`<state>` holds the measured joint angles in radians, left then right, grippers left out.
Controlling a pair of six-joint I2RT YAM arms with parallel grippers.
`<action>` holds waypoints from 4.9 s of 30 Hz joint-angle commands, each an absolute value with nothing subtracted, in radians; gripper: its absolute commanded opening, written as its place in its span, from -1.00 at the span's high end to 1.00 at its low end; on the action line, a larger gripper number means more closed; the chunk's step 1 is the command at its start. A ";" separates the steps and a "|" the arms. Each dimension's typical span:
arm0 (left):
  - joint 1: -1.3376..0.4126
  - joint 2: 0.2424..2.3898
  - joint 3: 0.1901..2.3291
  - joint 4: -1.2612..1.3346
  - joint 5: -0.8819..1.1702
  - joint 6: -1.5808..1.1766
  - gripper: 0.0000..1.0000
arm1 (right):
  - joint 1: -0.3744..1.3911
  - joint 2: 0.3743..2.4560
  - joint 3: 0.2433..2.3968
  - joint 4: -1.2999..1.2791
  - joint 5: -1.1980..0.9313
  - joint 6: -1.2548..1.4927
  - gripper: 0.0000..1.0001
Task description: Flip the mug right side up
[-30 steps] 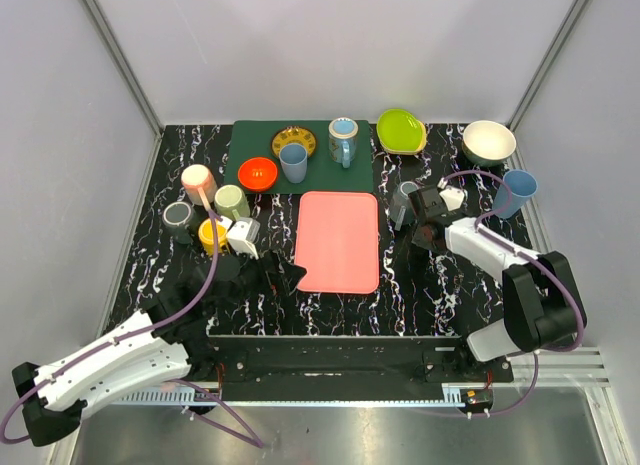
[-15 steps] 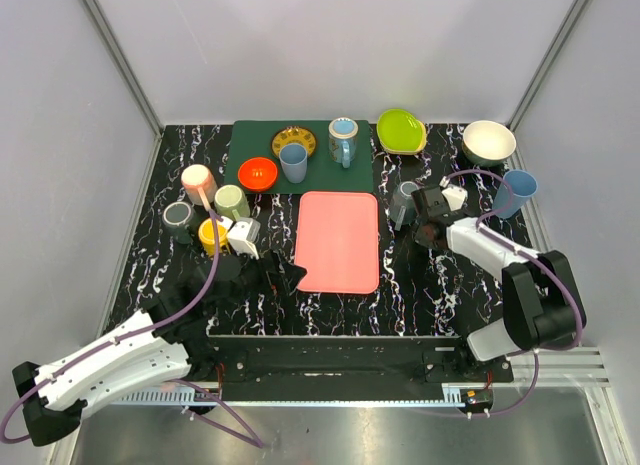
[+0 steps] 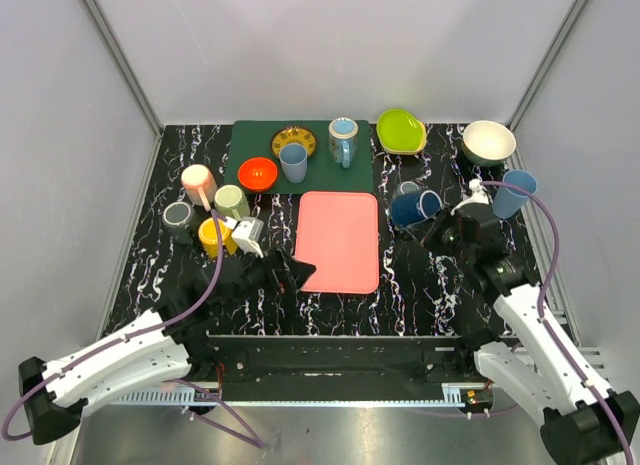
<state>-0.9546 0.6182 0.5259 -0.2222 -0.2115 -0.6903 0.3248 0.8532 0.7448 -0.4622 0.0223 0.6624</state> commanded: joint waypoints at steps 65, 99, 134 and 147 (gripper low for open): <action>-0.784 1.315 0.555 1.391 0.376 -1.355 0.16 | 0.581 0.850 0.615 0.423 -0.721 0.793 1.00; -0.773 1.052 0.996 -0.392 -0.228 -0.545 1.00 | 0.586 0.853 0.886 -0.391 -0.165 0.519 -0.89; -0.618 1.959 1.540 -0.529 -0.172 -0.373 1.00 | 0.584 0.825 0.850 -0.580 0.083 0.538 -0.90; -0.617 1.804 1.417 -0.538 -0.247 -0.423 -0.39 | 0.584 0.830 0.841 -0.604 0.150 0.531 -0.93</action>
